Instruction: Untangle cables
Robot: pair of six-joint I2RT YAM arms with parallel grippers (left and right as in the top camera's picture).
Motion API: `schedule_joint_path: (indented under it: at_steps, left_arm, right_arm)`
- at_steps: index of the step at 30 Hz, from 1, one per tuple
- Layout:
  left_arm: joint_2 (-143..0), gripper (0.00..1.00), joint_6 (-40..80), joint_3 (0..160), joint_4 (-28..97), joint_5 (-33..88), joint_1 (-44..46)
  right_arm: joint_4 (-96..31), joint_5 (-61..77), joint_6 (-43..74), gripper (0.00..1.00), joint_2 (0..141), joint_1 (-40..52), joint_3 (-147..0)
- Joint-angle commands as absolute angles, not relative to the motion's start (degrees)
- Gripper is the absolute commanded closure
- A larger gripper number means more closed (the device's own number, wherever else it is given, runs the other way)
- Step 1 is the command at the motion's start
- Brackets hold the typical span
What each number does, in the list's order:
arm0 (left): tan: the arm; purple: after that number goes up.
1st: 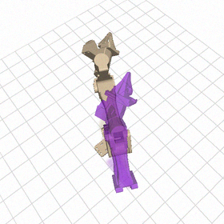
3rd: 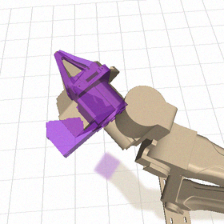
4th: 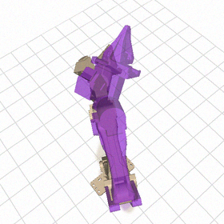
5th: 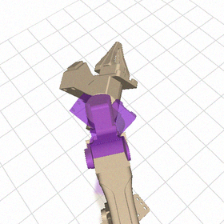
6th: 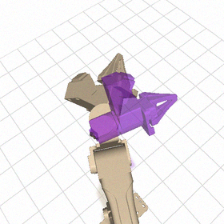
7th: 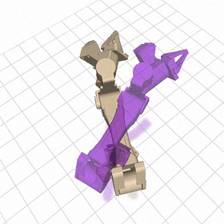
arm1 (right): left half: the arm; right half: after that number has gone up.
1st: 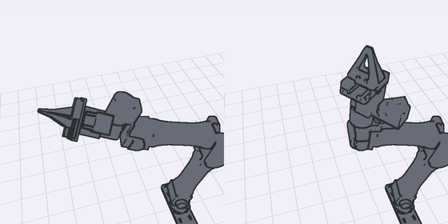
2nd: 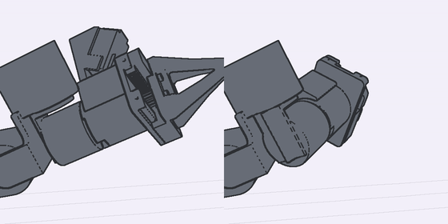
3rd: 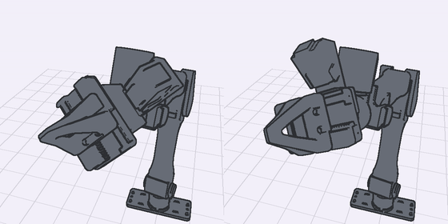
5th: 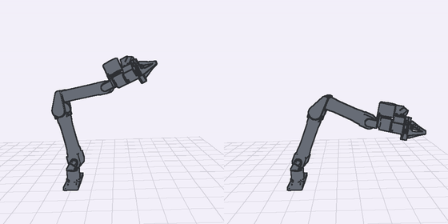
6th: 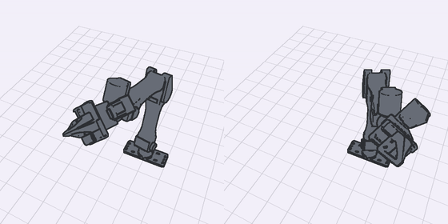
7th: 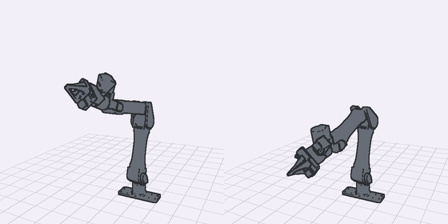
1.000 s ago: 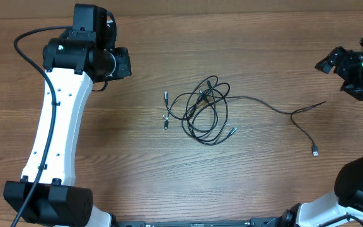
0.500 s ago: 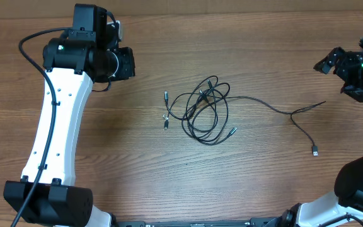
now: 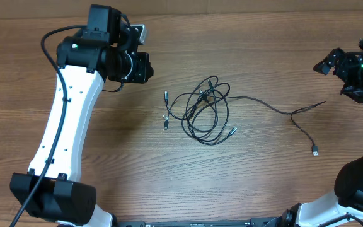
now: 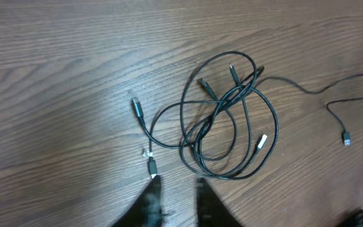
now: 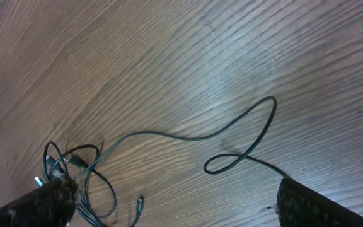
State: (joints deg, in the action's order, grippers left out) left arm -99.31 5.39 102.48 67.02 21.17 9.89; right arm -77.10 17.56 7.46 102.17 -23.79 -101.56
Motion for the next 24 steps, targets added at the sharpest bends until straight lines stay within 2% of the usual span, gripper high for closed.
schedule_joint_path:
  at_steps: [1, 2, 5, 8, 14, 20, 24]
  left_arm:
    - [-101.0, 0.66, 4.2, 102.4, 66.8, 22.3, 11.1]
    - [-101.3, 0.57, 4.0, 102.4, 66.9, 22.3, 11.3]
    - [-101.9, 0.39, 1.2, 102.4, 66.8, 22.5, 12.8]
    - [-101.9, 0.34, -1.3, 102.4, 66.3, 22.5, 13.9]
    - [-101.9, 0.28, -4.4, 102.4, 65.0, 21.8, 14.3]
    - [-104.7, 0.27, -4.4, 102.4, 63.4, 22.2, 14.5]
    - [-108.0, 0.25, -10.0, 102.4, 63.0, 26.9, 15.5]
  right_arm:
    - [-77.1, 17.1, 7.2, 0.00, 101.7, -23.6, -101.7]
    - [-77.1, 17.1, 7.2, 0.00, 101.7, -23.6, -101.7]
    - [-77.0, 17.1, 7.2, 0.00, 101.7, -23.6, -101.7]
    - [-77.0, 17.1, 7.2, 0.00, 101.7, -23.6, -101.7]
    - [-76.6, 17.3, 7.2, 0.00, 101.7, -23.6, -101.7]
    - [-76.7, 17.3, 7.2, 0.00, 101.7, -23.6, -101.7]
    - [-76.6, 17.3, 7.2, 0.00, 101.7, -23.6, -101.7]
